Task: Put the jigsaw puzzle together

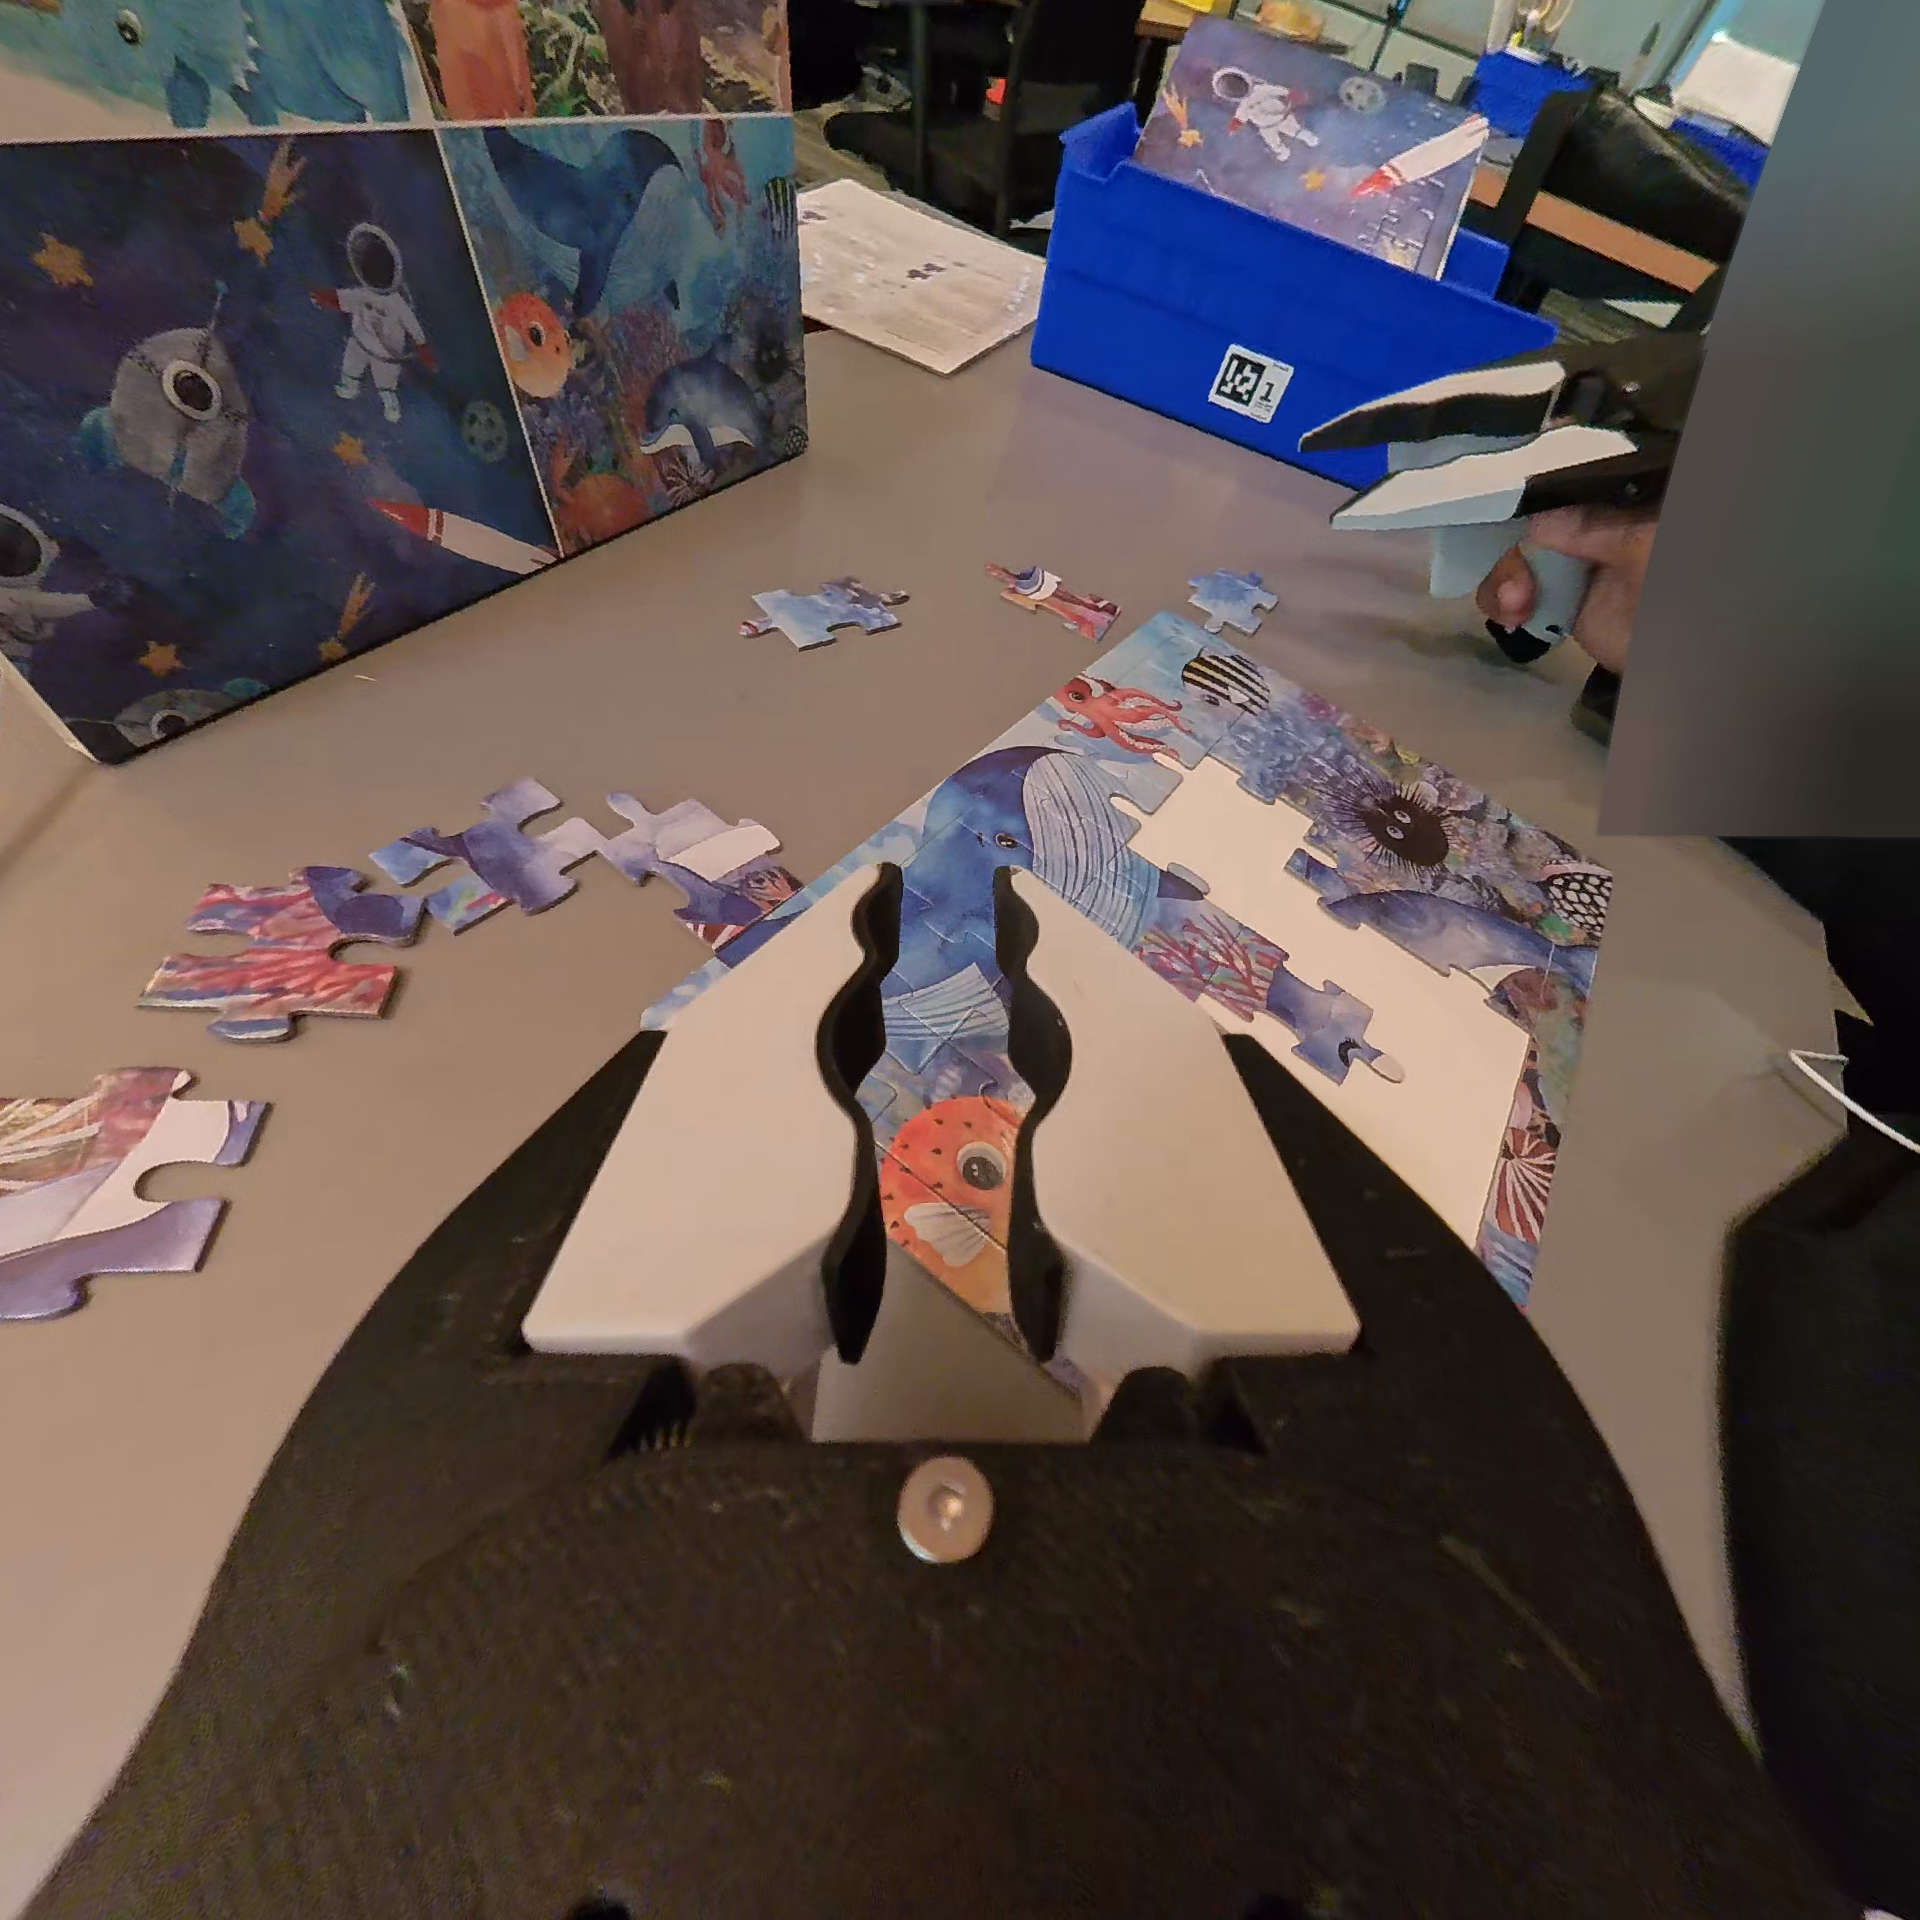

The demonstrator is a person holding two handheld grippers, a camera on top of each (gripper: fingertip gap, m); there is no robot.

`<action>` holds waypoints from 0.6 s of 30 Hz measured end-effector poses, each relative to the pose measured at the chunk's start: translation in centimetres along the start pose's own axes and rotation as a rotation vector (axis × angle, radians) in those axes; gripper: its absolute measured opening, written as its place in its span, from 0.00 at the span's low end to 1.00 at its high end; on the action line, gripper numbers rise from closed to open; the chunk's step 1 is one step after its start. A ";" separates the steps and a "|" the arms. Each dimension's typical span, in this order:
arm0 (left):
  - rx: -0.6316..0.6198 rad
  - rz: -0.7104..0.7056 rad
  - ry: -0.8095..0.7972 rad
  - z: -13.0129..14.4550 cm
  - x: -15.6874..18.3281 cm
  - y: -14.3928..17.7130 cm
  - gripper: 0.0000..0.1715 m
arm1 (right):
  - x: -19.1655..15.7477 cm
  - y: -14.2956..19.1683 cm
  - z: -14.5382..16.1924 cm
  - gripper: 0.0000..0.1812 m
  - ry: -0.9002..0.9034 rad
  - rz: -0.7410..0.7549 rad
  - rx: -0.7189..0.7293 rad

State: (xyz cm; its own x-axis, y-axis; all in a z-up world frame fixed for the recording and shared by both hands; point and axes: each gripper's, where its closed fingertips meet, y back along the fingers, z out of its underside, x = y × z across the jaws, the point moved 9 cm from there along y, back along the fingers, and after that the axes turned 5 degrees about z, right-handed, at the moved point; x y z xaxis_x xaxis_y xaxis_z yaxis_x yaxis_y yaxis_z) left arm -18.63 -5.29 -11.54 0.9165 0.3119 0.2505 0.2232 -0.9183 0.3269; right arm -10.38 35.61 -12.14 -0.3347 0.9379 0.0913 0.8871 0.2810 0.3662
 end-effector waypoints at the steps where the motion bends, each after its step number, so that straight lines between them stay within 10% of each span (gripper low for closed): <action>1: -0.002 -0.003 -0.005 0.0 0.0 0.0 0.09 | 0.0 0.0 0.1 0.31 -0.001 0.001 -0.006; 18: -0.030 -0.015 -0.037 0.2 0.3 -0.4 0.09 | 0.5 -0.4 0.6 0.27 -0.032 0.038 -0.050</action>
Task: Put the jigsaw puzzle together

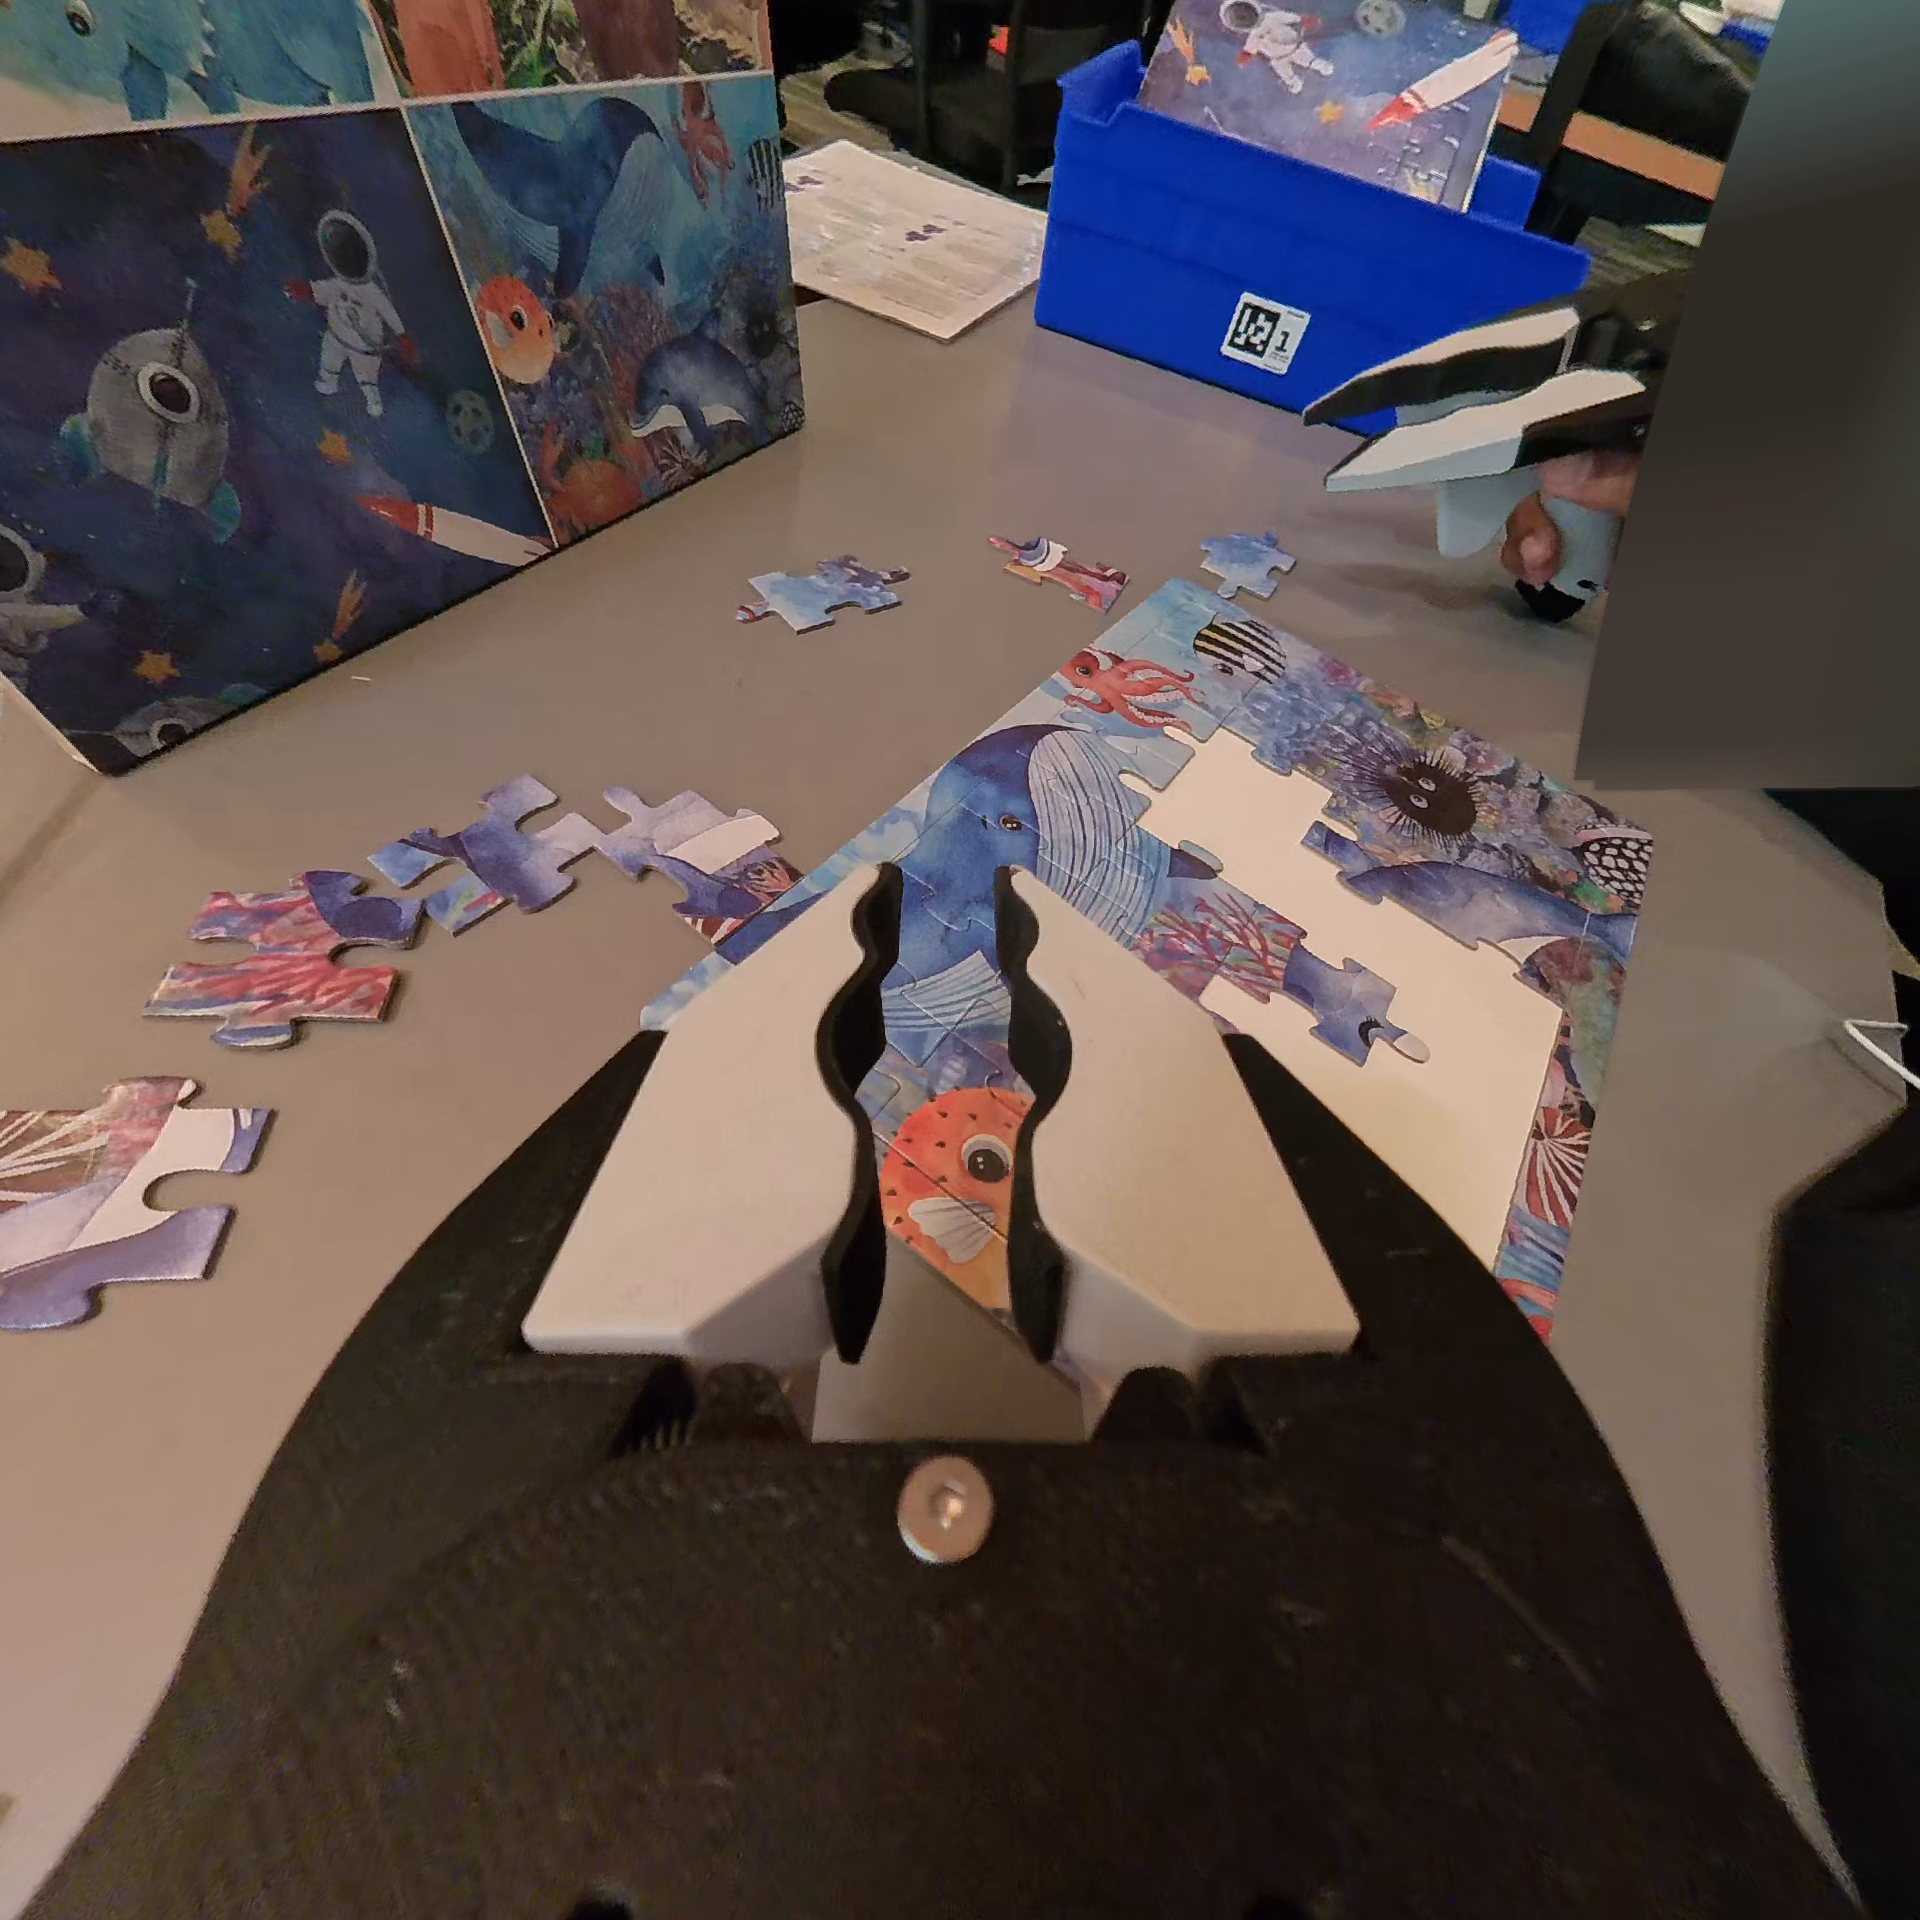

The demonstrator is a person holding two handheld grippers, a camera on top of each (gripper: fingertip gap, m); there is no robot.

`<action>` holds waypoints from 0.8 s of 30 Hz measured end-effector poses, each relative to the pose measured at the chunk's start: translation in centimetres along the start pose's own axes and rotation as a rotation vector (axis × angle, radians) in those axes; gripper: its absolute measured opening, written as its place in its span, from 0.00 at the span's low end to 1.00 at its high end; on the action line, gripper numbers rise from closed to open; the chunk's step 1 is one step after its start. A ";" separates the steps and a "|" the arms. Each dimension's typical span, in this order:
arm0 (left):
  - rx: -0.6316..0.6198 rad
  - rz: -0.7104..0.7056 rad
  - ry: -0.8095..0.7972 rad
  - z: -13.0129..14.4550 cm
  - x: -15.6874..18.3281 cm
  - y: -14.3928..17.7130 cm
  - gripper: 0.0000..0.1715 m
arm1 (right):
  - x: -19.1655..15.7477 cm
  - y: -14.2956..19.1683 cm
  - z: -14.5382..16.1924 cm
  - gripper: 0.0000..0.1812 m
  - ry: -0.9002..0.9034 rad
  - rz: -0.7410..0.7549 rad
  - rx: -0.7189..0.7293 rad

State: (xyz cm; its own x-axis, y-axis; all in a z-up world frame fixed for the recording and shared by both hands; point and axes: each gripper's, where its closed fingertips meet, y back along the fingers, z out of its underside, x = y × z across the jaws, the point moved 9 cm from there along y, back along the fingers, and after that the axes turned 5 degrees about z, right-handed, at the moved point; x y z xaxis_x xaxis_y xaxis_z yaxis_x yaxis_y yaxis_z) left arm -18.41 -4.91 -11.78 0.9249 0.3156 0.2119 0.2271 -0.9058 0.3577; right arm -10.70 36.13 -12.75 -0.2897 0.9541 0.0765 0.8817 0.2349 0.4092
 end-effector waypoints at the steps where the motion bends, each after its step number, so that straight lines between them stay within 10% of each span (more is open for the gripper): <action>1: -0.003 -0.001 -0.003 0.0 0.0 0.0 0.09 | 0.0 0.0 0.0 0.27 -0.001 0.000 -0.006; 14: -0.017 -0.045 -0.073 -0.6 0.4 -0.9 0.15 | 0.0 -0.3 0.1 0.26 0.005 0.010 -0.027; 24: -0.223 0.033 -0.259 -5.5 1.6 -8.8 0.23 | 0.1 0.1 0.0 0.26 -0.019 0.009 0.001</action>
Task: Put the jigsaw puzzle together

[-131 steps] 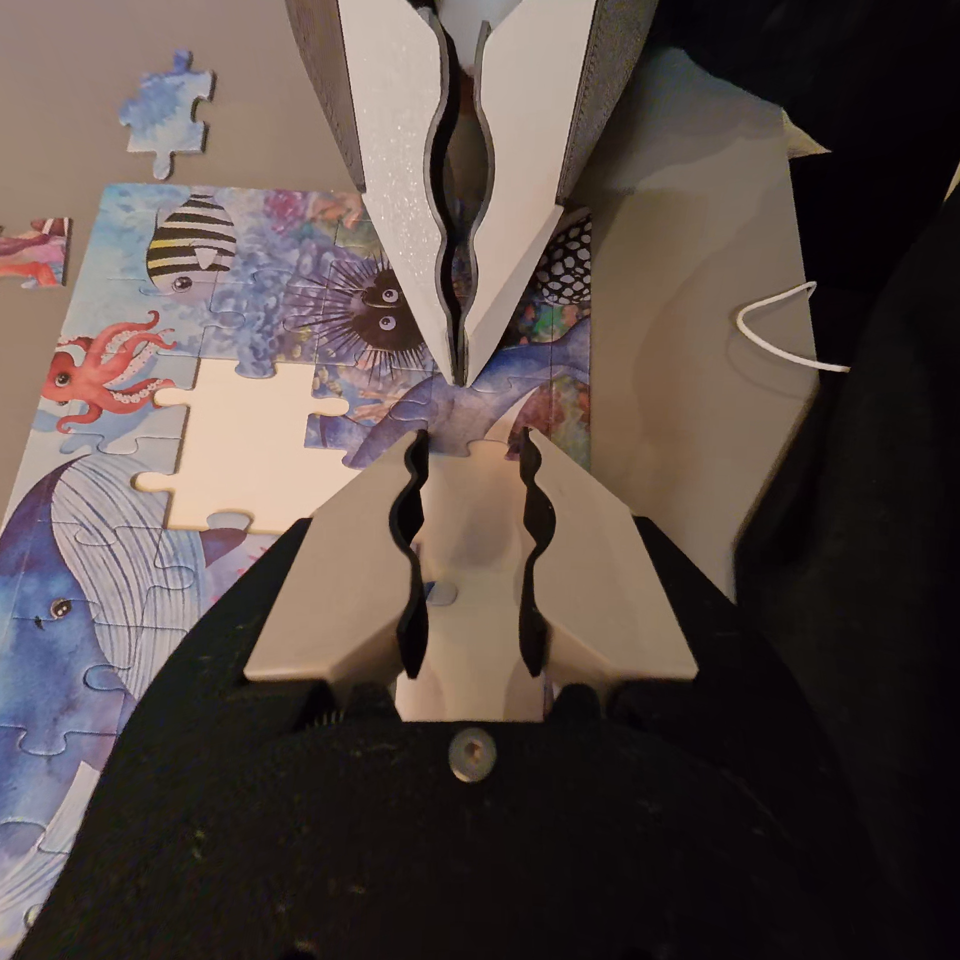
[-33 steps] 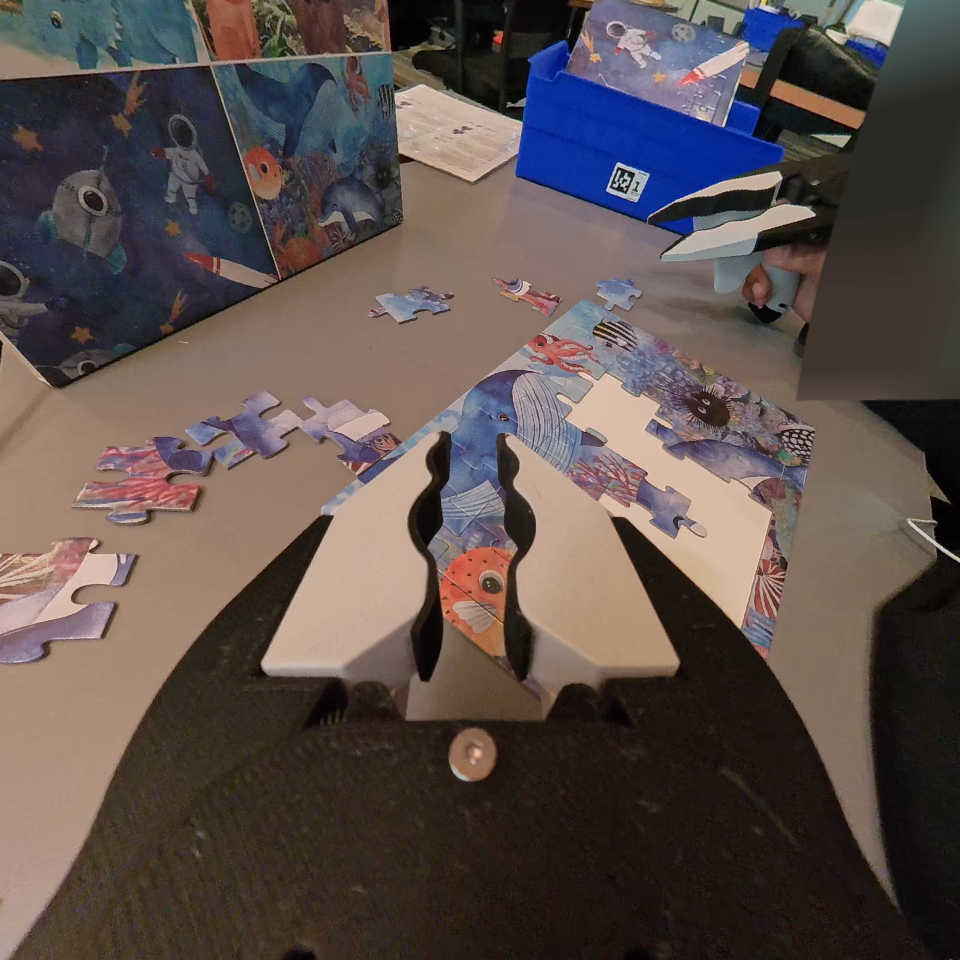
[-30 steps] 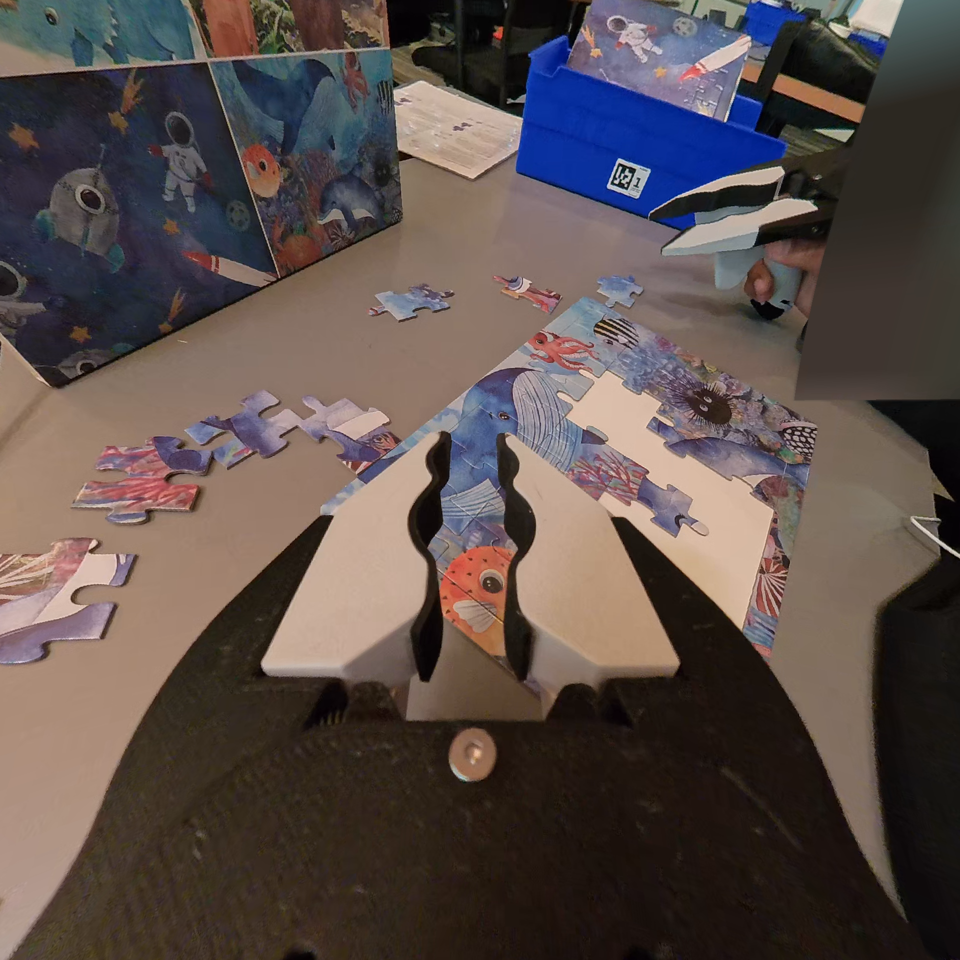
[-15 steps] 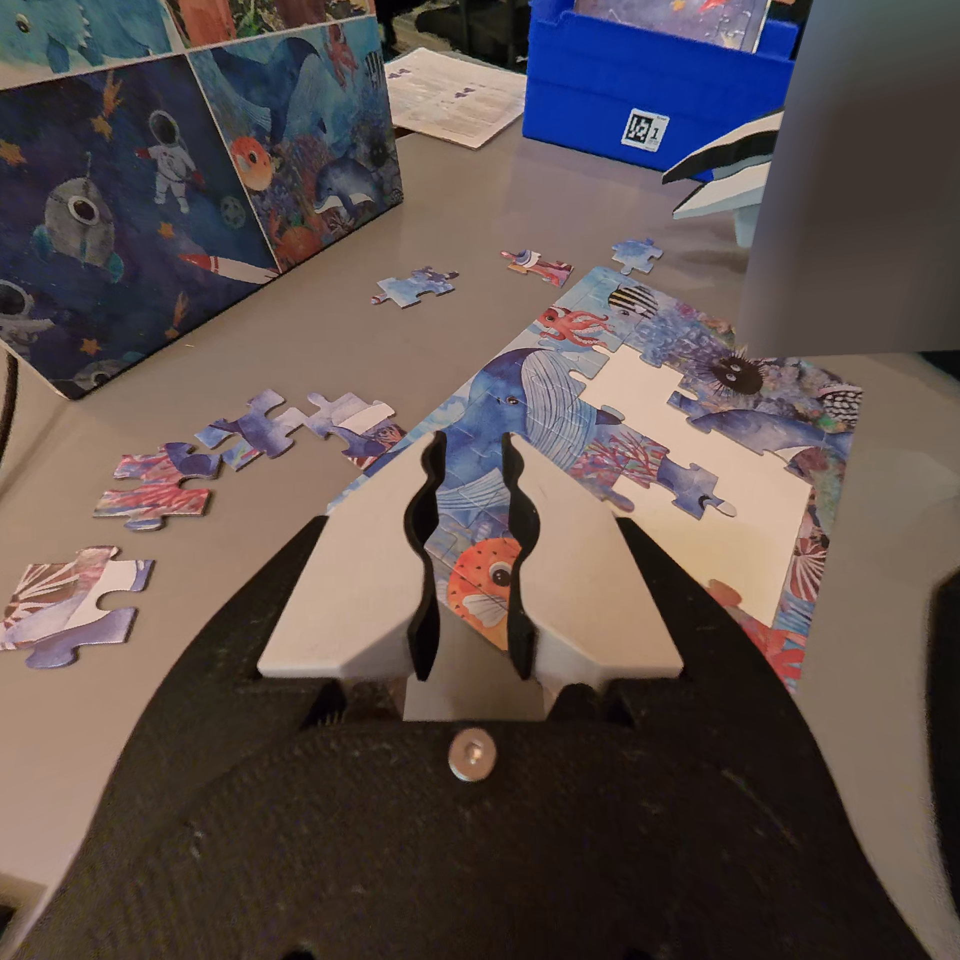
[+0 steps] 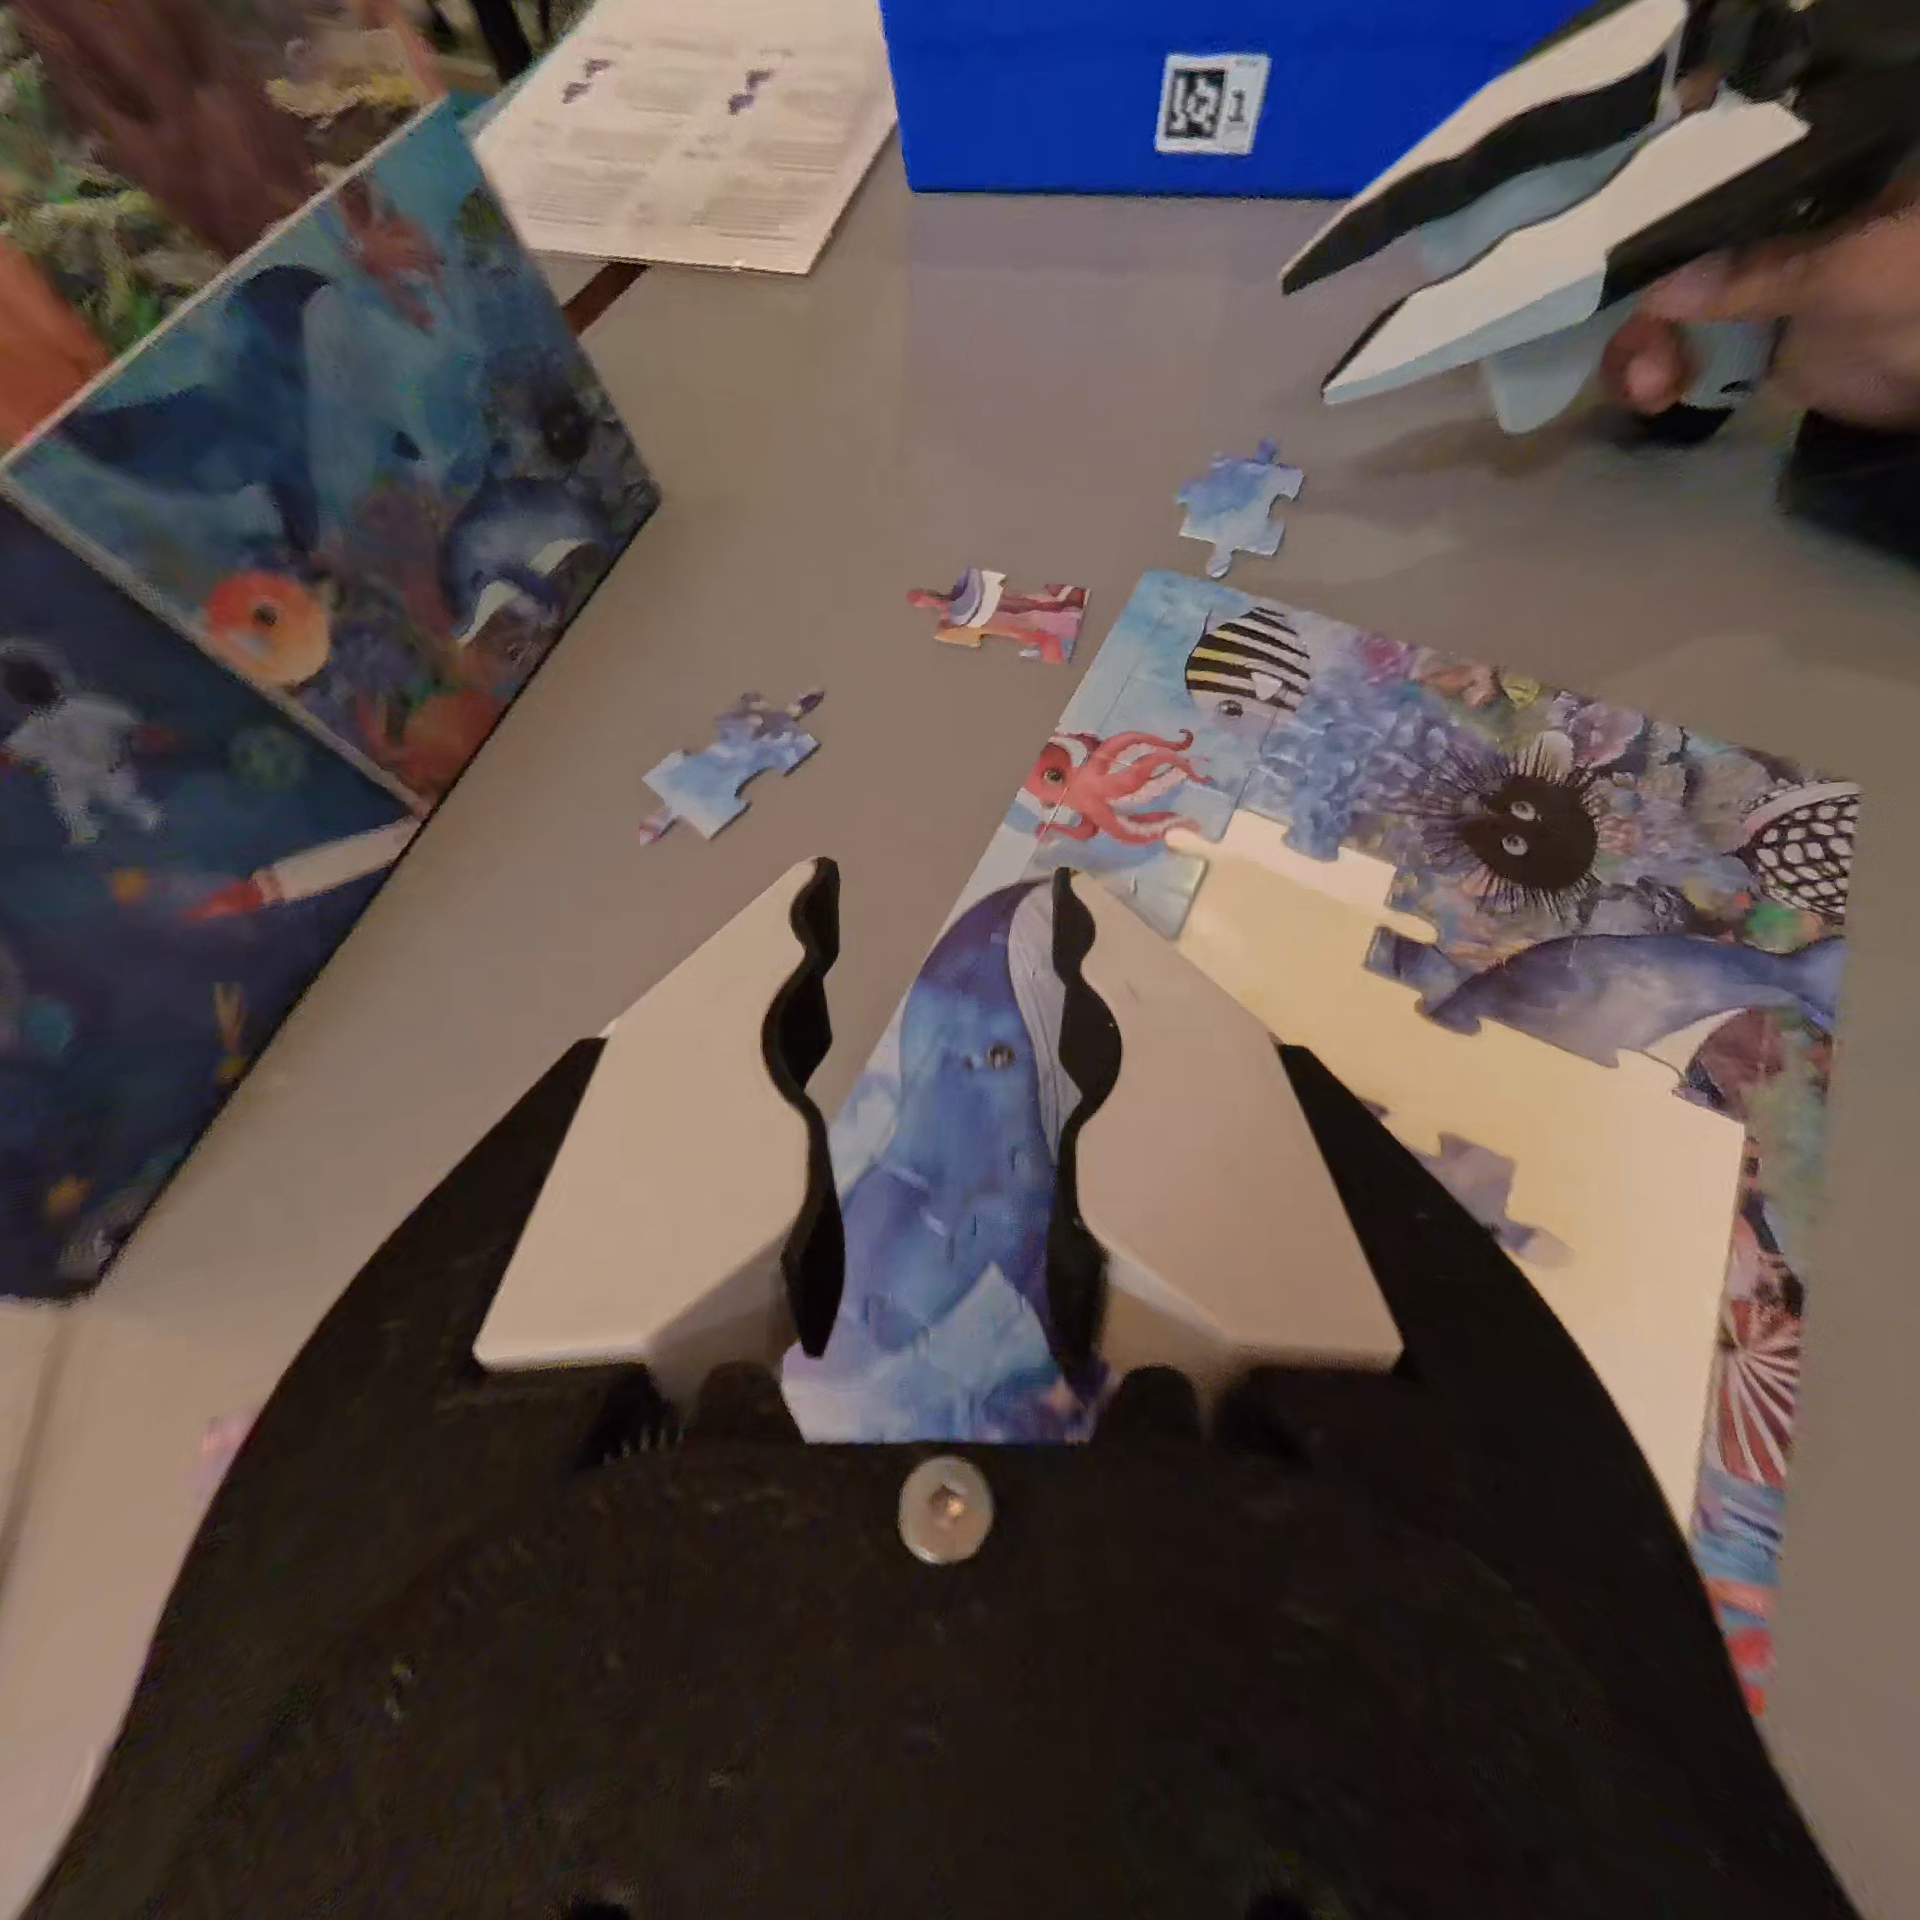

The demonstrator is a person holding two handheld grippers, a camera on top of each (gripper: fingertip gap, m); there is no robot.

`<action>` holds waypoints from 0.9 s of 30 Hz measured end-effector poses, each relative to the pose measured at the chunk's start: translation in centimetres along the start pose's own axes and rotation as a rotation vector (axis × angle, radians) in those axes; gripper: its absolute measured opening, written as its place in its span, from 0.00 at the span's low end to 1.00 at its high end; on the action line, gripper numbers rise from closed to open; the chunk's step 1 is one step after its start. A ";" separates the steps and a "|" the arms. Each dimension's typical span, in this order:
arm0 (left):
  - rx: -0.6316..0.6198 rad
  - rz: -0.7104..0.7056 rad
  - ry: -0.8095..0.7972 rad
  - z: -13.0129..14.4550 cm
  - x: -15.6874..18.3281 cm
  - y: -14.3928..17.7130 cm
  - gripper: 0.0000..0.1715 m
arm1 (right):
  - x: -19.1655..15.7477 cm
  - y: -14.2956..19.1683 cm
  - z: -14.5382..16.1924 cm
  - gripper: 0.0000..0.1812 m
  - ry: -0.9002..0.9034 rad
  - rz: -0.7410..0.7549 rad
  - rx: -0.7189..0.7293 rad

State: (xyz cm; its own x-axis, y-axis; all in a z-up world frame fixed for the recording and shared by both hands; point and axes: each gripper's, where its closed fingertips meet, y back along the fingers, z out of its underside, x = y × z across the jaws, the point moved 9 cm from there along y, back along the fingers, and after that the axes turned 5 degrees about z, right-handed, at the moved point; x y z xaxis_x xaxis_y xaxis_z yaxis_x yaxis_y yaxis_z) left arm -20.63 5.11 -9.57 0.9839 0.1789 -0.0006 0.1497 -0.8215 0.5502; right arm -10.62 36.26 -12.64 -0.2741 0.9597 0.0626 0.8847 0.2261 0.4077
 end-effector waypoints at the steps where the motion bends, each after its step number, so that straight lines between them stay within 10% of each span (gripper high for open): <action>1: -0.009 0.022 -0.017 -0.6 0.0 -1.0 0.23 | 0.1 0.1 0.0 0.26 -0.011 -0.002 0.007; 12: -0.216 0.111 -0.197 -3.7 -0.4 -11.3 0.28 | -0.3 0.0 -0.1 0.24 -0.006 -0.026 0.007; 27: -0.208 0.181 -0.122 -2.3 -0.6 -13.2 0.32 | -0.9 -0.1 -0.2 0.24 0.050 -0.031 -0.009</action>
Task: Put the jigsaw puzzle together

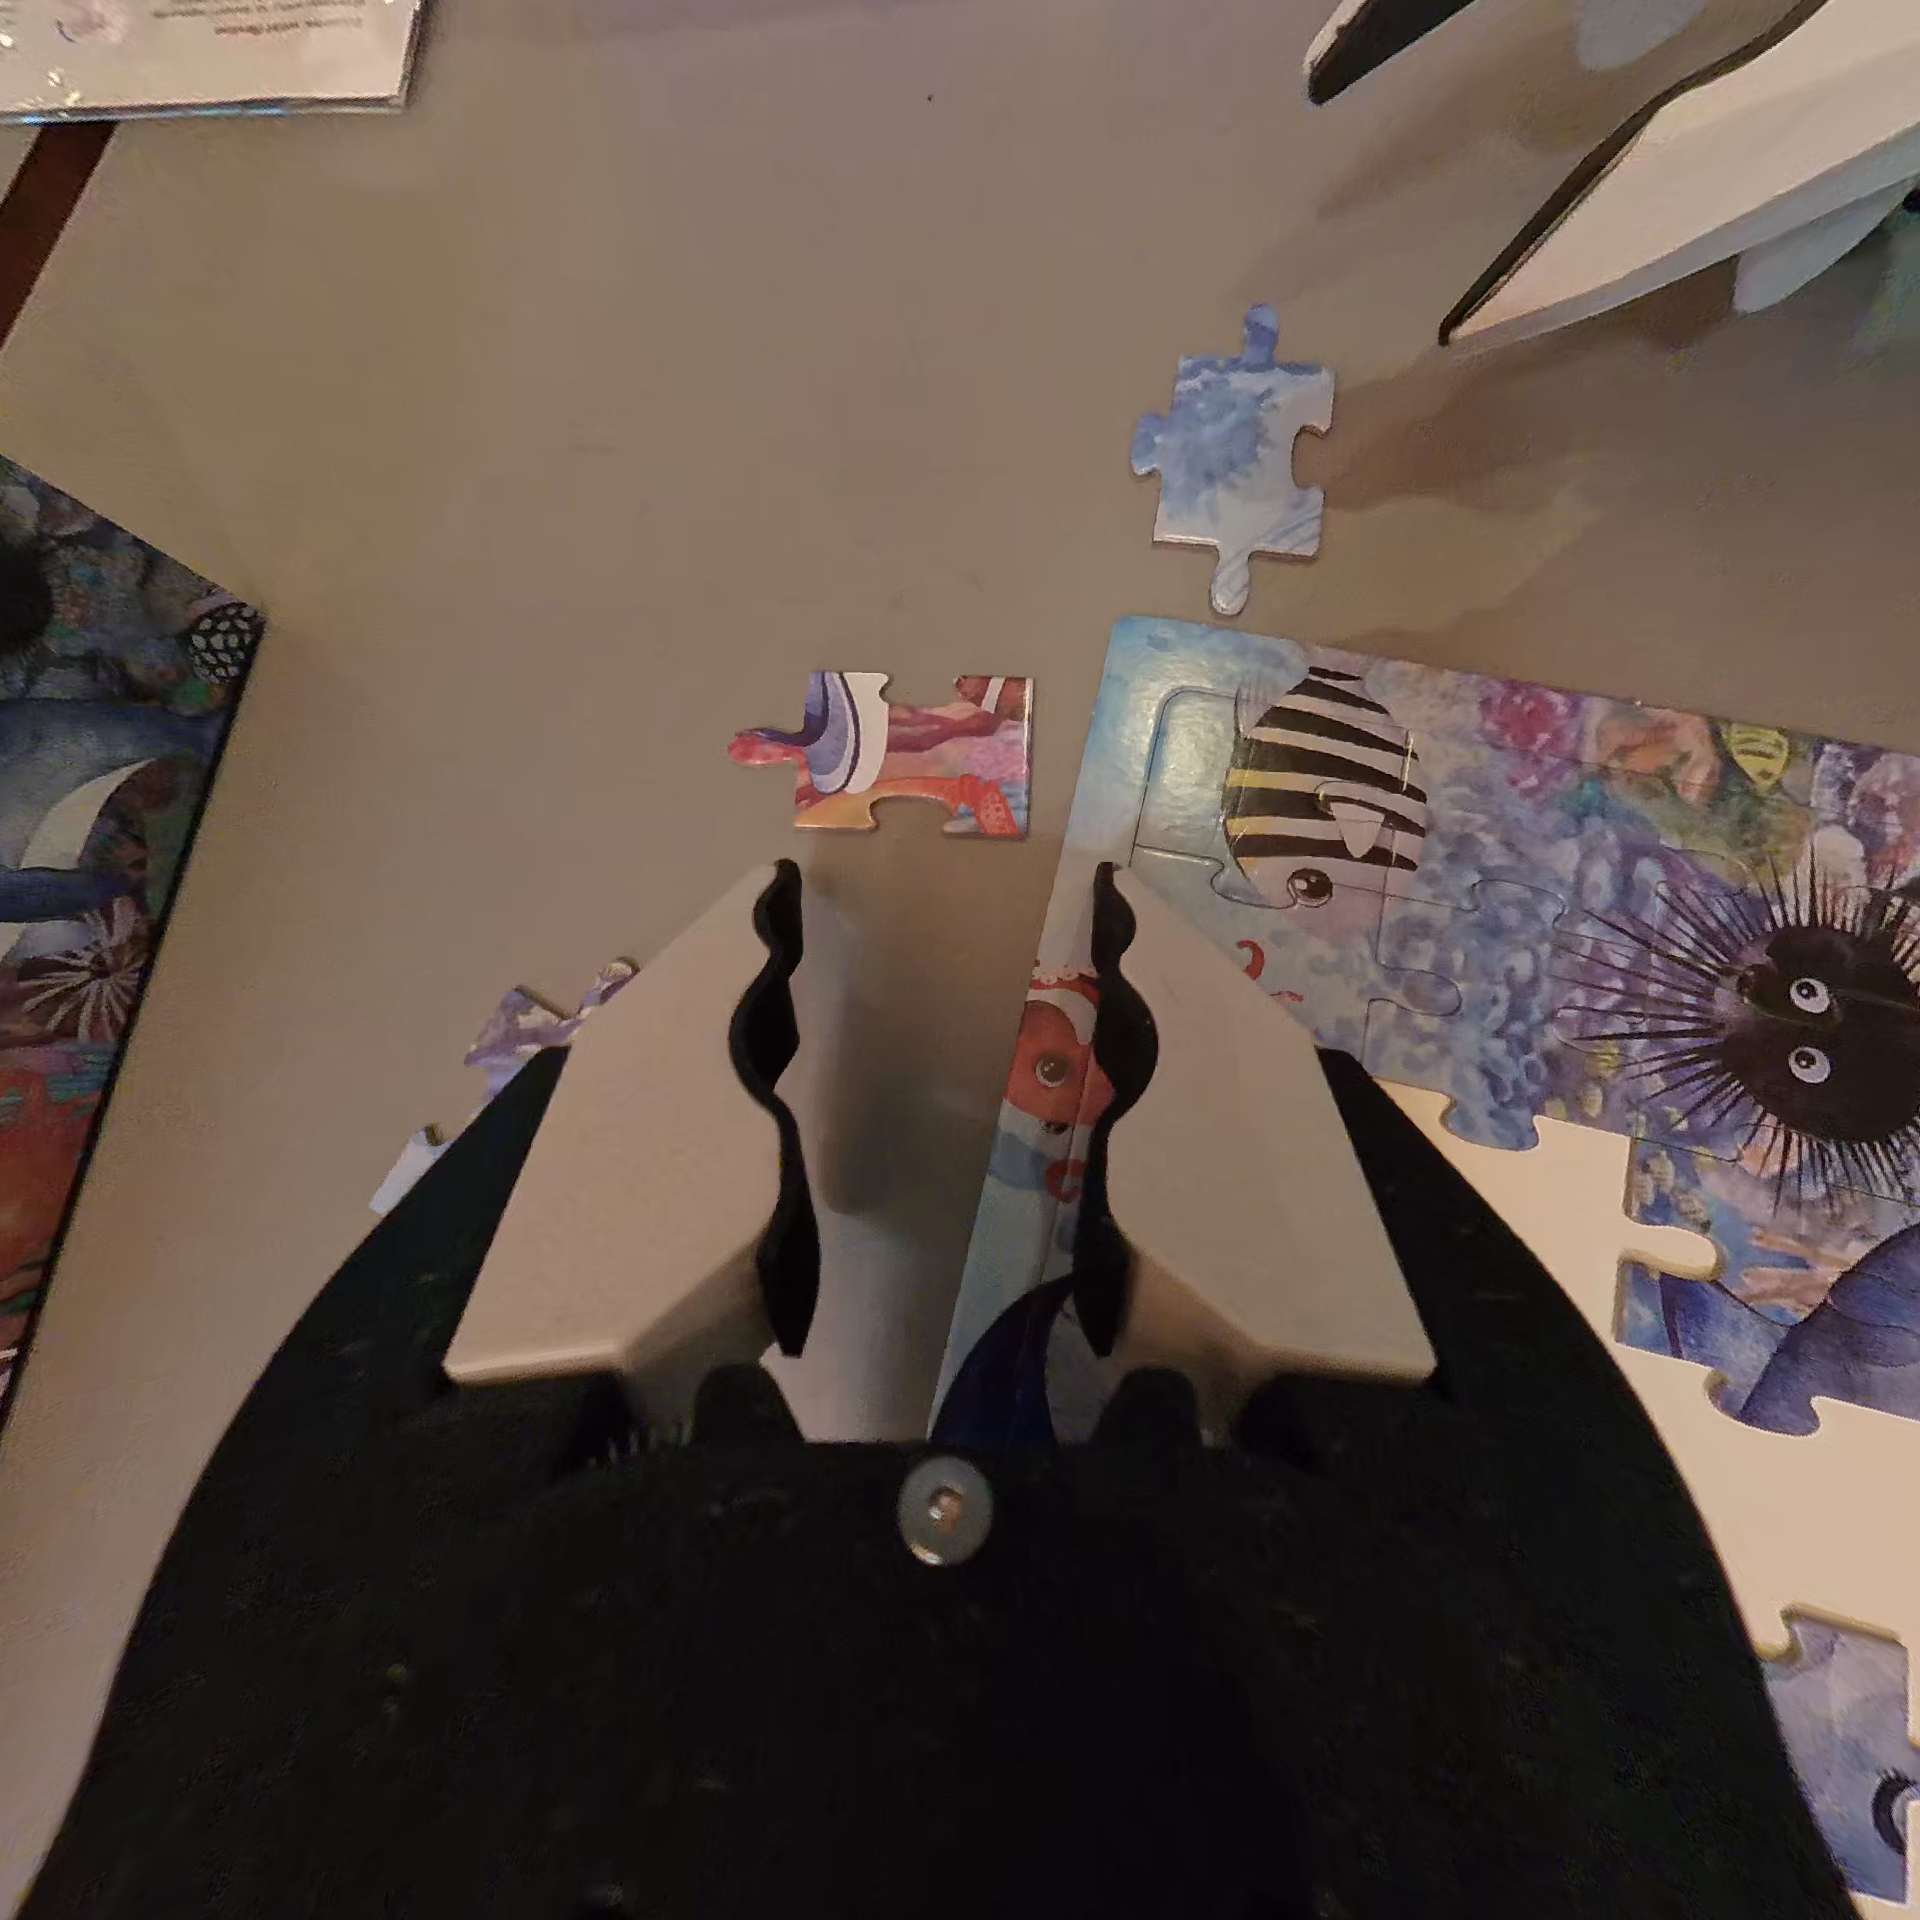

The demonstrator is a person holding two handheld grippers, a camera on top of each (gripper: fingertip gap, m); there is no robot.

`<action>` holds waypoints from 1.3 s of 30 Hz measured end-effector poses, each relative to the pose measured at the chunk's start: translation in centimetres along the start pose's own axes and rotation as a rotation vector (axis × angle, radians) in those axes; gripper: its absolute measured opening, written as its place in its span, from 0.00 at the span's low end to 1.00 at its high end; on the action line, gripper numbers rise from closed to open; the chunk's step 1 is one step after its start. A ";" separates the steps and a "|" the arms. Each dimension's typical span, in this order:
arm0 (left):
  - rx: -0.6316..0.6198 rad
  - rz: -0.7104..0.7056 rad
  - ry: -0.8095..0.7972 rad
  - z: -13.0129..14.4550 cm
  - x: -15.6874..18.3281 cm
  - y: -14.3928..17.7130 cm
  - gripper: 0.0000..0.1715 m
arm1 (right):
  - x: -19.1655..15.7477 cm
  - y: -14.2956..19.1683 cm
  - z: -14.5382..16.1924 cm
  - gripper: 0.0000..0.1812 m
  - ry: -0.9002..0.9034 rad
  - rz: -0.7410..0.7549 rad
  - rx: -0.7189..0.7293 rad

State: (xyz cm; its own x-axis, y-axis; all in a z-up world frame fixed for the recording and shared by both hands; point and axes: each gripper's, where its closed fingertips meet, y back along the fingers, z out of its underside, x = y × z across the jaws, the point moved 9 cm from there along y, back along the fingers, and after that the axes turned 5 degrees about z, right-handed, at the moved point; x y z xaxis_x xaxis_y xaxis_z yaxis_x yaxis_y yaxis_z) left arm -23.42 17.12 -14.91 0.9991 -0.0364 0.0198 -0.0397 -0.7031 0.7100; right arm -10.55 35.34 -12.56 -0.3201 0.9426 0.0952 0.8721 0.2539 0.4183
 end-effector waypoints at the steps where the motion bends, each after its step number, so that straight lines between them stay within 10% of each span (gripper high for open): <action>1: 0.004 0.003 0.003 -0.1 -0.1 -0.1 0.32 | 0.0 0.0 0.0 0.25 -0.003 -0.001 0.000; 10: 0.011 0.030 0.043 -1.1 -0.5 -1.5 0.32 | -0.1 -0.1 0.1 0.25 0.009 0.001 -0.014; 14: 0.015 0.031 0.035 -0.9 -0.5 -1.2 0.14 | -0.1 -0.1 0.1 0.25 0.008 -0.002 -0.012; 22: -0.008 -0.039 0.058 -0.9 -1.2 -1.5 0.37 | -0.2 -0.2 0.1 0.25 0.011 -0.005 -0.013; 39: 0.039 -0.061 0.025 -1.3 -1.0 0.1 0.27 | -0.3 0.0 -0.1 0.24 0.022 0.003 0.000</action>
State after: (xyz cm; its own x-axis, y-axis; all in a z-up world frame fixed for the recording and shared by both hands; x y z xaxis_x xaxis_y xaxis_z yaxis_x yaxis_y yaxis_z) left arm -24.37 17.95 -13.94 0.9997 0.0247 -0.0051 0.0215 -0.7304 0.6827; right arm -10.46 35.06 -12.51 -0.3255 0.9383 0.1164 0.8732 0.2511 0.4178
